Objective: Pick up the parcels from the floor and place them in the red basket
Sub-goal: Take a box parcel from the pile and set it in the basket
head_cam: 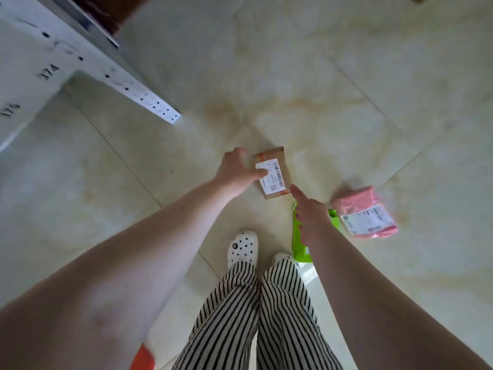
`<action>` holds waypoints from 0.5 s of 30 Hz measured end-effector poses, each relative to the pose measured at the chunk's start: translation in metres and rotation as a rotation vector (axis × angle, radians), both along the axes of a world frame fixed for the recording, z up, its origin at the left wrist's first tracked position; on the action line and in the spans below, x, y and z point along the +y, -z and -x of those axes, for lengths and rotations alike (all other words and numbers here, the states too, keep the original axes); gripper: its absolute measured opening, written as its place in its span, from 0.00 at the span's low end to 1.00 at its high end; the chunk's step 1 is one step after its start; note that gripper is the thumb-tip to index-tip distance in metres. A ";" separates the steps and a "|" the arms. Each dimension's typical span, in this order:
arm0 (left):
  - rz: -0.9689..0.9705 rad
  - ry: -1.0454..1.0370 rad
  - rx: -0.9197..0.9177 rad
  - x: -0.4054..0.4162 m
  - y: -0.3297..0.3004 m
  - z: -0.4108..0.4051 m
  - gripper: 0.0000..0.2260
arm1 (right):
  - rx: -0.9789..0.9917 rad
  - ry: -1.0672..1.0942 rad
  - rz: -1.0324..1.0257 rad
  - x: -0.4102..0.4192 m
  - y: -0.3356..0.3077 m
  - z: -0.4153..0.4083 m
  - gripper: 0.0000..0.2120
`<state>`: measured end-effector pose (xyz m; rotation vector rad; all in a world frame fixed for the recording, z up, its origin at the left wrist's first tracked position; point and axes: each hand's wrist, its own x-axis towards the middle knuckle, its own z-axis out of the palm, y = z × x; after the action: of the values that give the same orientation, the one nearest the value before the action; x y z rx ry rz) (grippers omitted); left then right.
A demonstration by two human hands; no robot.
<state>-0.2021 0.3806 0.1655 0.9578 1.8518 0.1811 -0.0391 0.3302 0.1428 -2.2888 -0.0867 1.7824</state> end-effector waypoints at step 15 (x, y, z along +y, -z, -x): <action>-0.019 0.311 0.117 0.026 0.140 -0.001 0.30 | 0.066 0.217 -0.004 0.021 0.134 0.027 0.10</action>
<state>-0.2013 0.4061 0.0258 1.2774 1.7811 -0.0484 -0.0657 0.3512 0.0088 -2.1415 0.1641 1.7414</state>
